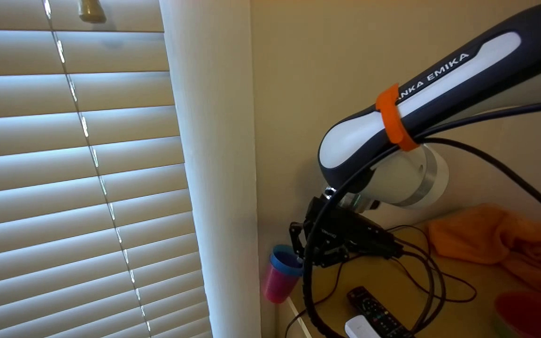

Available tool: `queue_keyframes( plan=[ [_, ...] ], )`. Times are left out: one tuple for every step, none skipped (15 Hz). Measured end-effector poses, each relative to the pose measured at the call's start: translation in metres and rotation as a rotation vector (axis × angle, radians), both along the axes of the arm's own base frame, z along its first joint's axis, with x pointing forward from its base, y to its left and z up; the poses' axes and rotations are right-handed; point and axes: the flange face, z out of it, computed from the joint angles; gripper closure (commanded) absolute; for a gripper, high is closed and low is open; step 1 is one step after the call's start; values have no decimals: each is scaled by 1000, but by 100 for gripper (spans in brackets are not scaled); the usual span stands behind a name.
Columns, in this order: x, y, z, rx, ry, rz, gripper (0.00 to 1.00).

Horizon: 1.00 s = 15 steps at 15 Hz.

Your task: Move the cups to the left

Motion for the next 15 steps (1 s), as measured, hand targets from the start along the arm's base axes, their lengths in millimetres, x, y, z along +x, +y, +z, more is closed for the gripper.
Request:
queue_keyframes(
  plan=[
    [-1,-3,-2,-5,31,-18,98],
    [-2,-6,-4,-17,60,-40,98],
    [-3,-10,-6,-36,86,-62,98],
    [-4,-15,-8,-65,111,-84,98],
    [-4,-19,-9,-101,129,-104,98],
    [-4,-24,-10,-141,143,-120,98],
    [-3,-27,-9,-175,150,-131,98],
    [-2,-29,-8,-206,145,-137,94],
    [0,-29,-7,-211,142,-139,94],
    [0,-29,-7,-210,142,-139,98],
    [0,-29,-7,-210,142,-139,98],
    [0,-29,-7,-213,140,-136,98],
    [2,-30,-5,-226,129,-127,98],
    [4,-31,-2,-244,112,-114,98],
    [8,-32,3,-264,93,-102,98]
  ],
)
